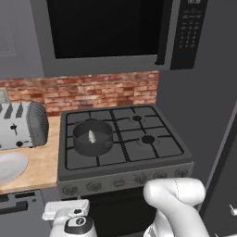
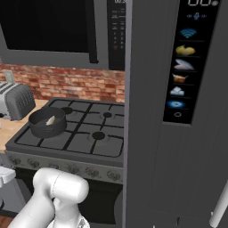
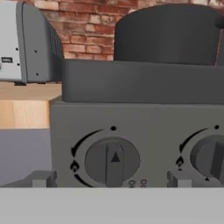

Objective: Retrieve the frozen meat and place it in the pot on a burner. Then turn the burner on.

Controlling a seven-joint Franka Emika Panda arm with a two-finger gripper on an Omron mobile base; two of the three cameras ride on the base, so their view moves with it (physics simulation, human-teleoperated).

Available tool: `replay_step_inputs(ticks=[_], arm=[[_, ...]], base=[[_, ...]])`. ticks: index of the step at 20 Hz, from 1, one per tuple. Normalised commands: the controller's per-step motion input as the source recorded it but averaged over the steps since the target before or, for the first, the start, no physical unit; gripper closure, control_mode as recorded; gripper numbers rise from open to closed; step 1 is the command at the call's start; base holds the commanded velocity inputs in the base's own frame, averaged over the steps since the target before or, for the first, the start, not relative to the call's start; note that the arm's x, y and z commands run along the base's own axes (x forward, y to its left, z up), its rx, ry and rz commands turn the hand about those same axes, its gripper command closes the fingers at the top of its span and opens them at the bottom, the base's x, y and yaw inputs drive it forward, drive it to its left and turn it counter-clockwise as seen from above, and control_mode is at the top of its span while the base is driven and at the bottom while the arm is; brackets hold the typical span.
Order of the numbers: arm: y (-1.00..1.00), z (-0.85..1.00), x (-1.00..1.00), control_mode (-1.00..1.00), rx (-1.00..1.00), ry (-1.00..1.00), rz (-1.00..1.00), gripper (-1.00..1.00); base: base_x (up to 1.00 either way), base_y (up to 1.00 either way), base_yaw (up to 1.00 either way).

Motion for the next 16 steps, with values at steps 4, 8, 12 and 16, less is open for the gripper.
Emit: replay_step_inputs(ticks=[4, 8, 12, 16], arm=[[0.00, -0.03, 0.18, -1.00, 0.00, -0.02, 0.00, -1.00], [0.00, -0.01, 0.19, -1.00, 0.00, -0.06, 0.00, -1.00], [0.00, -0.02, 0.13, -1.00, 0.00, -0.06, 0.00, -1.00], [0.00, -0.06, 0.06, -1.00, 0.00, -0.03, 0.00, -1.00]], base=[[0.00, 0.00, 0.00], [0.00, 0.00, 0.00], [0.00, 0.00, 0.00], [0.00, 0.00, 0.00]])
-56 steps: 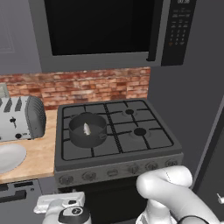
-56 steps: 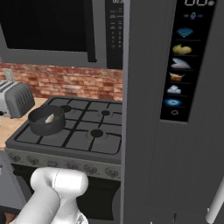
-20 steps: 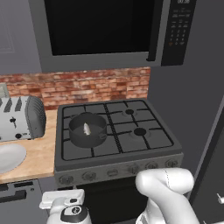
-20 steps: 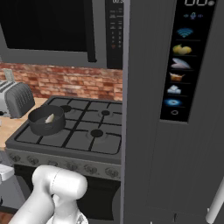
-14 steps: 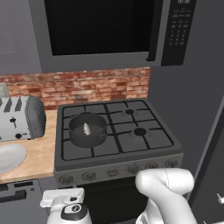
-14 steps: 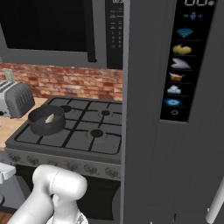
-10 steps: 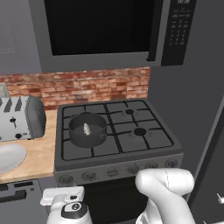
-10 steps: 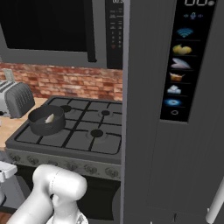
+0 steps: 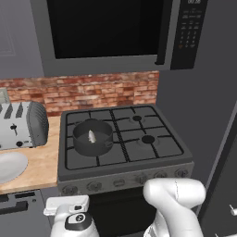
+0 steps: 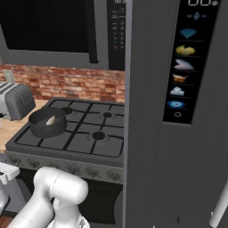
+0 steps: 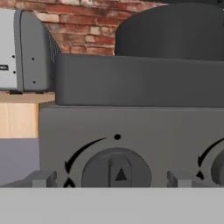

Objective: Retrieve the frozen meat and place it in the pot on a burner. Then turn the burner on.

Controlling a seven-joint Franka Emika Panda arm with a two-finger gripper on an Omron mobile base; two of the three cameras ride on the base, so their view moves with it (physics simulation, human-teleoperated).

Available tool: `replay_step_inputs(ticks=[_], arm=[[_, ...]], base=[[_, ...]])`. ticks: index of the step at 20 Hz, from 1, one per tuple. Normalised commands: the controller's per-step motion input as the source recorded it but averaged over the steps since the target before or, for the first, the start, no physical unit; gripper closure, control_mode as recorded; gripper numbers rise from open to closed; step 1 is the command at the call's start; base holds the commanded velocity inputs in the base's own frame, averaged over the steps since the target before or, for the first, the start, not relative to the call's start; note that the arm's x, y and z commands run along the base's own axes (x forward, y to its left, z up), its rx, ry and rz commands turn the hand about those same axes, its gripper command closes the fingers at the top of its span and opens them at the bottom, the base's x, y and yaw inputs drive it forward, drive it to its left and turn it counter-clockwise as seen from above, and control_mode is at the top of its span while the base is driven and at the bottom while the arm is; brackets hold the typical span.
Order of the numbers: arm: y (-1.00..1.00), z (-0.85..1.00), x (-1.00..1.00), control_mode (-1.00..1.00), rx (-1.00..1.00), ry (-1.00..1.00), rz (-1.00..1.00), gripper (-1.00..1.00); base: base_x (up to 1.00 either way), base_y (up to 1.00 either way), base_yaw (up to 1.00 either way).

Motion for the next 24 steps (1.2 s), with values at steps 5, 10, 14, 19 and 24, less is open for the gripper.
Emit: replay_step_inputs(ticks=[5, 10, 14, 19, 24], arm=[[0.00, -0.06, 0.04, -1.00, 0.00, -0.01, 0.00, -1.00], [0.00, 0.00, 0.08, -1.00, 0.00, -0.03, 0.00, -1.00], [0.00, 0.00, 0.07, -1.00, 0.00, -0.04, 0.00, -1.00], [0.00, -0.12, 0.01, -1.00, 0.00, -0.01, 0.00, -1.00], [0.00, -0.03, 0.00, -1.00, 0.00, 0.00, 0.00, -1.00]], base=[[0.00, 0.00, 0.00], [0.00, 0.00, 0.00], [0.00, 0.00, 0.00], [0.00, 0.00, 0.00], [0.00, 0.00, 0.00]])
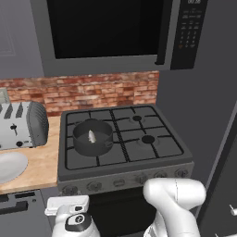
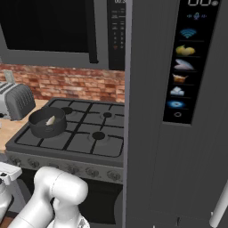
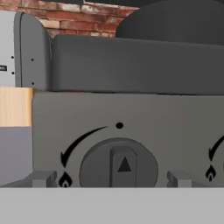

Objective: Retrieve the frozen meat and place it in the pot on a burner. Then turn the burner on.

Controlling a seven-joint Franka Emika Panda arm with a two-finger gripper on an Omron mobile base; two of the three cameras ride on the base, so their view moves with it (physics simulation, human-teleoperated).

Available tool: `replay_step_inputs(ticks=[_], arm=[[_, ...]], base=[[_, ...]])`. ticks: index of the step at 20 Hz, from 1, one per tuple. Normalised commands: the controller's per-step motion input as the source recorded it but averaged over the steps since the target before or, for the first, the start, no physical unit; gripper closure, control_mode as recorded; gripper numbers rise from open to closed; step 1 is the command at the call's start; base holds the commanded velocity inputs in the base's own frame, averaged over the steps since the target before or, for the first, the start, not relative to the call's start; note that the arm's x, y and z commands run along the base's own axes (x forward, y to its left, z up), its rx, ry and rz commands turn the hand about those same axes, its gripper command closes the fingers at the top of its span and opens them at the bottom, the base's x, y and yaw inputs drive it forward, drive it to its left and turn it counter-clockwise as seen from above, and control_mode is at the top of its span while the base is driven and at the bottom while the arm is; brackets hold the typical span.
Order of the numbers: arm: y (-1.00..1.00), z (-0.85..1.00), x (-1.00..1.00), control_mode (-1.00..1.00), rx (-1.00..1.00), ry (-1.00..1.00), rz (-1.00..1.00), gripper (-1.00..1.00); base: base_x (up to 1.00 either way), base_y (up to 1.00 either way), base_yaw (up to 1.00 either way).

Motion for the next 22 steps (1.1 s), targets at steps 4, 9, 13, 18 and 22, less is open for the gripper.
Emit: replay_step_inputs(ticks=[4, 9, 13, 18, 22], arm=[[0.00, 0.00, 0.01, -1.00, 0.00, 0.00, 0.00, -1.00], [0.00, 0.00, 0.01, -1.00, 0.00, 0.00, 0.00, -1.00], [-0.03, -0.02, 0.04, -1.00, 0.00, 0.00, 0.00, -1.00], [-0.05, -0.02, 0.10, -1.00, 0.00, 0.00, 0.00, -1.00], [0.00, 0.00, 0.06, -1.00, 0.00, 0.00, 0.00, -1.00]], base=[[0.00, 0.00, 0.00], [0.00, 0.00, 0.00], [0.00, 0.00, 0.00], [0.00, 0.00, 0.00], [0.00, 0.00, 0.00]])
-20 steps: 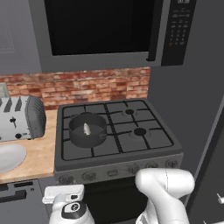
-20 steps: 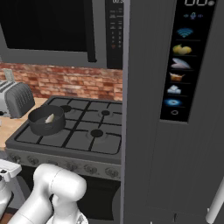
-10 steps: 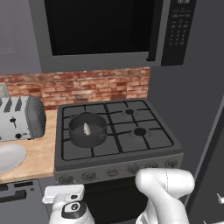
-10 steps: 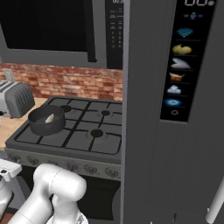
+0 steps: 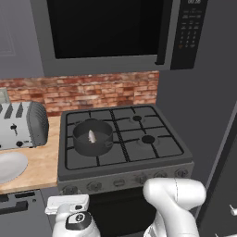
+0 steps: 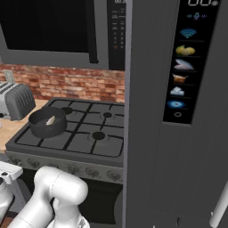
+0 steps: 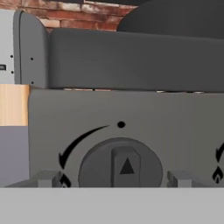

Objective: Retrieve the frozen meat and place it in the pot on a burner. Then turn the burner on.

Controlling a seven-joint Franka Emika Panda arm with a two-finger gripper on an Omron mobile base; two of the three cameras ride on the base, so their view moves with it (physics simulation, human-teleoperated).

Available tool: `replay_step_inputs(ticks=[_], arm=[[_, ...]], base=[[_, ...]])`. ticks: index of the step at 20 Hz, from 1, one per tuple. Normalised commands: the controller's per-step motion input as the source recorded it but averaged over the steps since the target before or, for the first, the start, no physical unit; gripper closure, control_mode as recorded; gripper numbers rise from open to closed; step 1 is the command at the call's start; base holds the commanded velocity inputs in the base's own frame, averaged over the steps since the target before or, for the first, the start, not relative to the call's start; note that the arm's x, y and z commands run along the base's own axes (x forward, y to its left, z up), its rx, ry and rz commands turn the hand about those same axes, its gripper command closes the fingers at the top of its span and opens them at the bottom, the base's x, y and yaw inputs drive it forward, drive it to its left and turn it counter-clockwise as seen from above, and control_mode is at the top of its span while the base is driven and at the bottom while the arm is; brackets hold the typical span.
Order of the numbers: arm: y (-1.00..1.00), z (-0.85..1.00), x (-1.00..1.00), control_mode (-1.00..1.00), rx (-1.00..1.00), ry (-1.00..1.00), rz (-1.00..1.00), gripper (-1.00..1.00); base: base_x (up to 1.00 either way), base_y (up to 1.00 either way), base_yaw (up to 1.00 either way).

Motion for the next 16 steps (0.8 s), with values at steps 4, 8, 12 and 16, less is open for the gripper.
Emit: replay_step_inputs(ticks=[4, 8, 12, 16], arm=[[0.00, 0.00, 0.04, -1.00, 0.00, 0.00, 0.00, -1.00], [-0.05, 0.00, 0.03, -1.00, 0.00, 0.00, 0.00, -1.00], [0.00, 0.00, 0.00, -1.00, 0.00, 0.00, 0.00, 1.00], [0.00, 0.00, 0.00, -1.00, 0.00, 0.00, 0.00, 1.00]], base=[[0.00, 0.00, 0.00], [0.00, 0.00, 0.00], [0.00, 0.00, 0.00], [0.00, 0.00, 0.00]])
